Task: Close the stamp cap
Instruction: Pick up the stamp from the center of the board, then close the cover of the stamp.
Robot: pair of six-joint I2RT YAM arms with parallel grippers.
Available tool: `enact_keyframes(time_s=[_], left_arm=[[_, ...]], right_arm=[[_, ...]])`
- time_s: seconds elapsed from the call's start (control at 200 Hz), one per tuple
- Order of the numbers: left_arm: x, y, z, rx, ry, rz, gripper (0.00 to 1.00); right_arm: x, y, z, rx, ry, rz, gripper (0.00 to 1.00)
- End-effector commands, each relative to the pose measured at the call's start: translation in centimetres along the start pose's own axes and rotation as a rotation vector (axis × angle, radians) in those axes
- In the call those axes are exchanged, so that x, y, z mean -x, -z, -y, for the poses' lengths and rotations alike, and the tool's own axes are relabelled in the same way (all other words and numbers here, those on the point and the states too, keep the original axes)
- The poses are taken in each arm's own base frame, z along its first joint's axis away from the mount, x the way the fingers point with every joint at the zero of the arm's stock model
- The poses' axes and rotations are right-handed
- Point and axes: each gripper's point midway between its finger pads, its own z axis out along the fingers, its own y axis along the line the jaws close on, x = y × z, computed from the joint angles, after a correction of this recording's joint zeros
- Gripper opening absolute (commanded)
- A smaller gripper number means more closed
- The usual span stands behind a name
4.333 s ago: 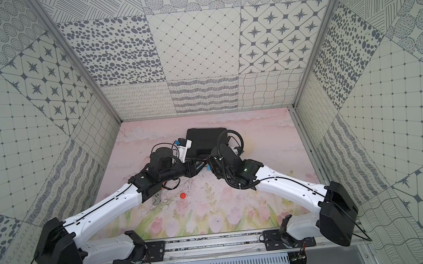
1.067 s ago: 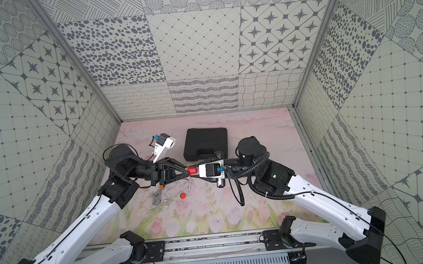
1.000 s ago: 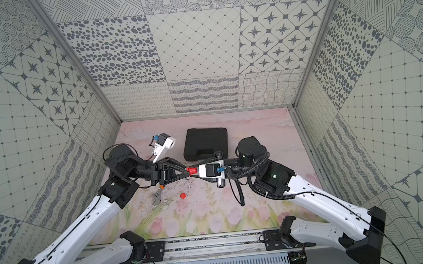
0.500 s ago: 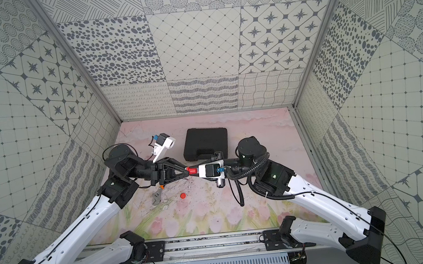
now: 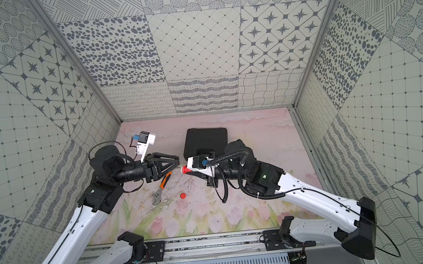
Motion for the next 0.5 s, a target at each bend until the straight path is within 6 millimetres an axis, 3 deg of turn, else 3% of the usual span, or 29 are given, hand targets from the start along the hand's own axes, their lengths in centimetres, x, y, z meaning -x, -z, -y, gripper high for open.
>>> enact_keyframes(time_s=[0.0, 0.235, 0.495], left_arm=[[-0.6, 2.8, -6.8, 0.388, -0.066, 0.038, 0.51], [-0.7, 6.2, -12.0, 0.684, -0.1, 0.073, 0.52], [-1.6, 9.1, -15.3, 0.899, -0.183, 0.067, 0.52]], right_arm=[[-0.6, -1.1, 1.1, -0.094, -0.141, -0.062, 0.0], [-5.1, -4.6, 0.8, -0.156, -0.409, -0.223, 0.0], [-10.5, -9.1, -0.3, -0.188, -0.752, -0.393, 0.0]])
